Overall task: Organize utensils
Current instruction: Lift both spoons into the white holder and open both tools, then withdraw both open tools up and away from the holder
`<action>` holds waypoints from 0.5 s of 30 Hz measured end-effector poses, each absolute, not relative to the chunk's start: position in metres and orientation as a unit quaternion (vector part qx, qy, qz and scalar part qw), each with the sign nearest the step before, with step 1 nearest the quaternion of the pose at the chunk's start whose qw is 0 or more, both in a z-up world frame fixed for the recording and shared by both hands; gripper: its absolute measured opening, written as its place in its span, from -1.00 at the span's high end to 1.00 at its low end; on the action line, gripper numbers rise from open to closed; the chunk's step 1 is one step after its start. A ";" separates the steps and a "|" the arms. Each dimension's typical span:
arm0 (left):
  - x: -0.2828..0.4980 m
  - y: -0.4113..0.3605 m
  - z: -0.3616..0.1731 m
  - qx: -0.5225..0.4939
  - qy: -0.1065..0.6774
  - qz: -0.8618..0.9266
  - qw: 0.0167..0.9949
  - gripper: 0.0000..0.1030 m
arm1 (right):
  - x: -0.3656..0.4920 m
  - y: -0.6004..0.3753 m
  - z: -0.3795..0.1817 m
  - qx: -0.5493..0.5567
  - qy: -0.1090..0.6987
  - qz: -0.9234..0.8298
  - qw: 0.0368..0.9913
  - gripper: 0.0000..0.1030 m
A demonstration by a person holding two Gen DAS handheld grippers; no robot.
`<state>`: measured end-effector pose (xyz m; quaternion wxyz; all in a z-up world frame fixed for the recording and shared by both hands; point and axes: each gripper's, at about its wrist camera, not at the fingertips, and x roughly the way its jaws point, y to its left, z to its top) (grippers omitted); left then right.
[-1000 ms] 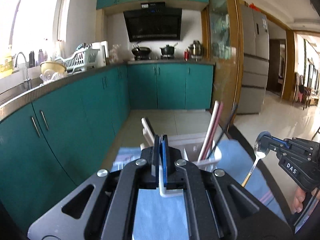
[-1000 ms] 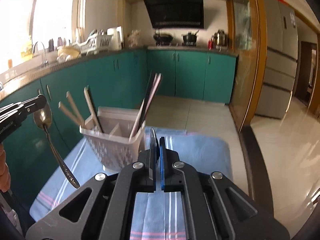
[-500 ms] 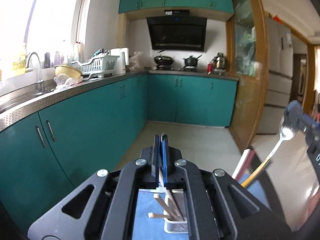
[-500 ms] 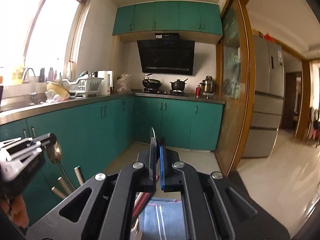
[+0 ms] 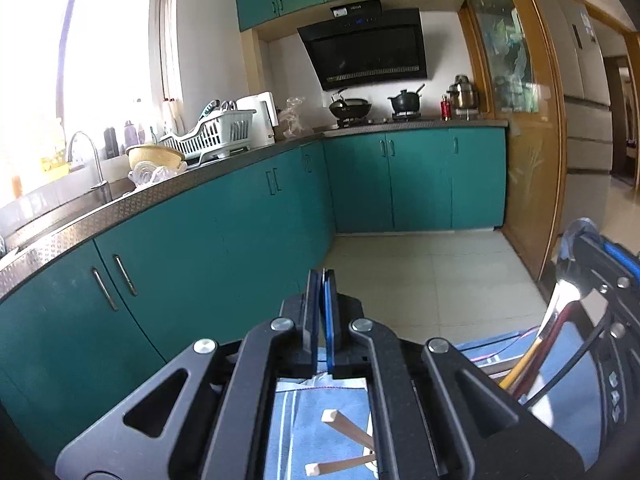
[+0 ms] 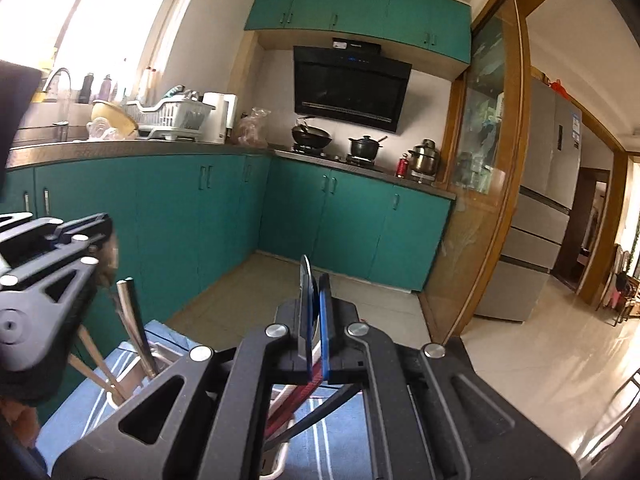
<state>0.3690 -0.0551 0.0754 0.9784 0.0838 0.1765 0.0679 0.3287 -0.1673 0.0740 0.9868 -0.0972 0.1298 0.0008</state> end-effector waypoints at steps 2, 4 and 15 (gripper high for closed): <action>0.374 -0.057 0.071 0.089 0.181 0.068 0.977 0.95 | 0.324 -0.165 0.071 -0.100 0.129 0.007 0.987 0.93; 0.377 -0.060 0.065 0.092 0.192 0.062 0.975 0.94 | 0.323 -0.163 0.067 -0.100 0.133 0.015 0.986 0.94; 0.343 -0.041 0.074 0.050 0.178 0.035 0.982 -0.17 | 0.292 -0.186 0.073 -0.050 0.132 0.029 0.990 -0.01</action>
